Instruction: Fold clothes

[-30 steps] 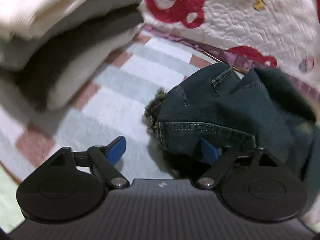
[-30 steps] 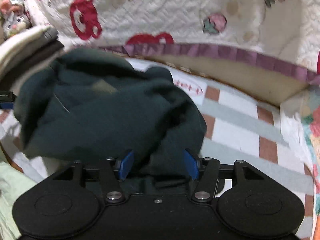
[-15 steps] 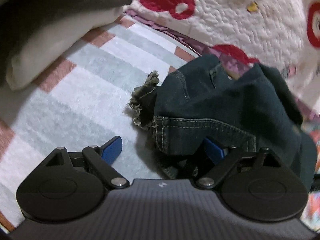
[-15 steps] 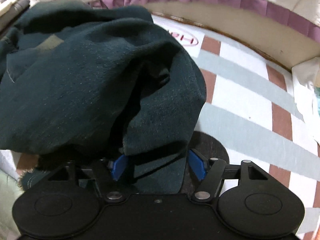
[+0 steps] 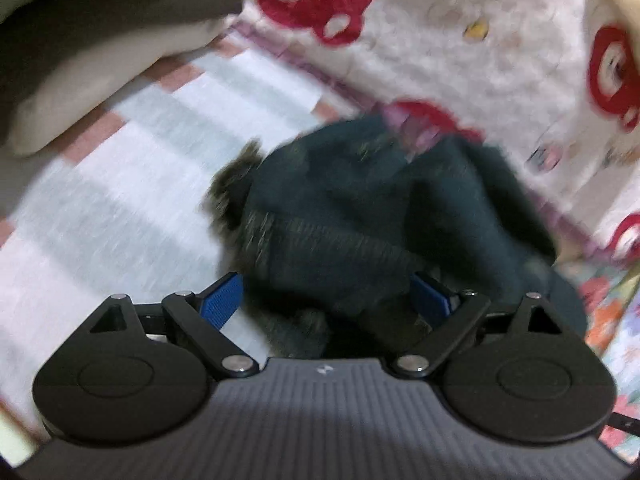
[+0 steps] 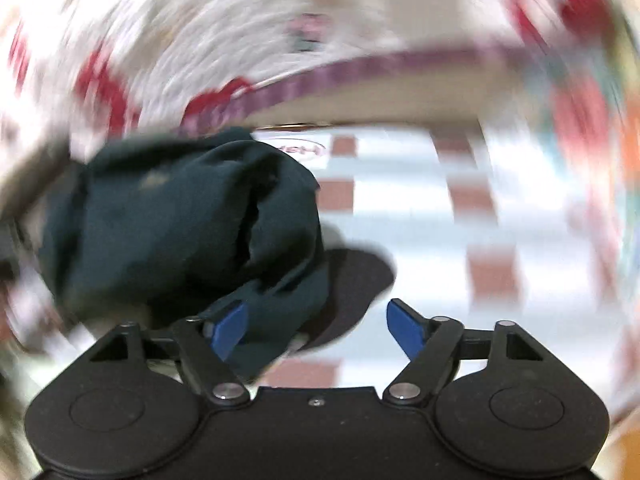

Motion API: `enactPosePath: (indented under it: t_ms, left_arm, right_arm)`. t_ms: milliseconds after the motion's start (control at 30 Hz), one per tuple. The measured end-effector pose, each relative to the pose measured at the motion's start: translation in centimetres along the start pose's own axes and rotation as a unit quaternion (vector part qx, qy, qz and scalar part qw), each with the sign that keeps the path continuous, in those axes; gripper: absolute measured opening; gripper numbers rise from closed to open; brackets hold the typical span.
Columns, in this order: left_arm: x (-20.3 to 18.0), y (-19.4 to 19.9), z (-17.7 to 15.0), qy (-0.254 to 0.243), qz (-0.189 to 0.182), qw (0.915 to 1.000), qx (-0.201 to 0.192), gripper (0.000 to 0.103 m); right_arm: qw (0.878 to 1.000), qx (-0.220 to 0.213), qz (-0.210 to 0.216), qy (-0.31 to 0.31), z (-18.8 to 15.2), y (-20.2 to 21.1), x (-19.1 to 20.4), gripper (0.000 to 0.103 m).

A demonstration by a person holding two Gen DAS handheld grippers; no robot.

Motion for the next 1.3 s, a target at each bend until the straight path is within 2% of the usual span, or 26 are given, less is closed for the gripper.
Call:
enactPosePath:
  t_ms: [33, 100, 233, 300, 400, 533, 600, 633, 767, 833, 933, 1033, 1133, 1267, 1300]
  left_arm:
    - [-0.4, 0.2, -0.3, -0.013, 0.011, 0.9999, 0.003, 0.091]
    - [-1.3, 0.8, -0.5, -0.023, 0.016, 0.9996, 0.01, 0.091]
    - [-1.5, 0.4, -0.8, 0.05, -0.047, 0.9969, 0.037, 0.091]
    - [-1.4, -0.3, -1.0, 0.09, -0.083, 0.991, 0.054, 0.091]
    - [-1.3, -1.2, -1.2, 0.148, -0.133, 0.9768, 0.078, 0.09]
    - [-1.1, -3.1, -1.8, 0.193, -0.165, 0.9619, 0.101, 0.088]
    - [-1.5, -3.4, -1.7, 0.177, -0.158, 0.9661, 0.102, 0.075]
    - [-1.8, -3.2, -1.5, 0.165, -0.155, 0.9691, 0.097, 0.063]
    - [-3.1, -2.0, -0.7, 0.115, -0.138, 0.9813, 0.07, 0.045]
    - [-3.6, -1.0, -0.1, 0.088, -0.123, 0.9874, 0.049, 0.041]
    - [-4.0, 0.0, 0.4, 0.051, -0.107, 0.9927, 0.022, 0.04]
    - [-4.0, -0.1, 0.5, 0.024, -0.102, 0.9944, 0.016, 0.04]
    - [-3.7, -0.8, 0.4, 0.024, -0.109, 0.9936, 0.019, 0.04]
    - [-3.9, -1.5, 0.0, 0.021, -0.102, 0.9942, 0.025, 0.04]
    - [-4.0, -1.5, 0.1, 0.013, -0.097, 0.995, 0.022, 0.04]
  right_arm:
    - [0.999, 0.002, 0.021, -0.034, -1.2, -0.4, -0.9, 0.081]
    - [0.998, 0.01, 0.032, -0.057, -1.9, -1.7, -1.0, 0.081]
    - [0.994, 0.015, 0.073, -0.086, -1.3, -4.4, 0.5, 0.081]
    - [0.992, 0.013, 0.087, -0.095, -0.7, -5.3, 1.6, 0.081]
    - [0.986, 0.029, 0.111, -0.122, -0.3, -6.8, 3.1, 0.081]
    - [0.983, 0.072, 0.125, -0.117, -0.3, -8.1, 5.7, 0.081]
    - [0.982, 0.092, 0.125, -0.108, -0.6, -7.9, 6.5, 0.081]
    - [0.982, 0.1, 0.122, -0.1, -0.7, -7.8, 6.6, 0.081]
    - [0.989, 0.104, 0.07, -0.073, -0.8, -8.1, 5.1, 0.081]
    - [0.991, 0.094, 0.051, -0.079, -0.5, -8.8, 4.3, 0.081]
    - [0.989, 0.088, 0.069, -0.095, 0.2, -10.2, 4.4, 0.081]
    - [0.989, 0.077, 0.08, -0.1, 1.1, -11.4, 4.9, 0.081]
    - [0.99, 0.077, 0.076, -0.091, 1.6, -13.1, 5.2, 0.083]
    - [0.995, 0.066, 0.054, -0.053, 1.6, -14.9, 6.2, 0.1]
    - [0.996, 0.062, 0.043, -0.043, 1.5, -15.0, 6.6, 0.1]
Point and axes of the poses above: each gripper's, at about its wrist camera, not at the fingertips, and y roughly against the way its jaws point, x to its left, z to its top, the point moved 7 cm from there along -y, roughly the way its jaws point, and after that the axes turned 10 degrees about x, right-handed, at the moved point
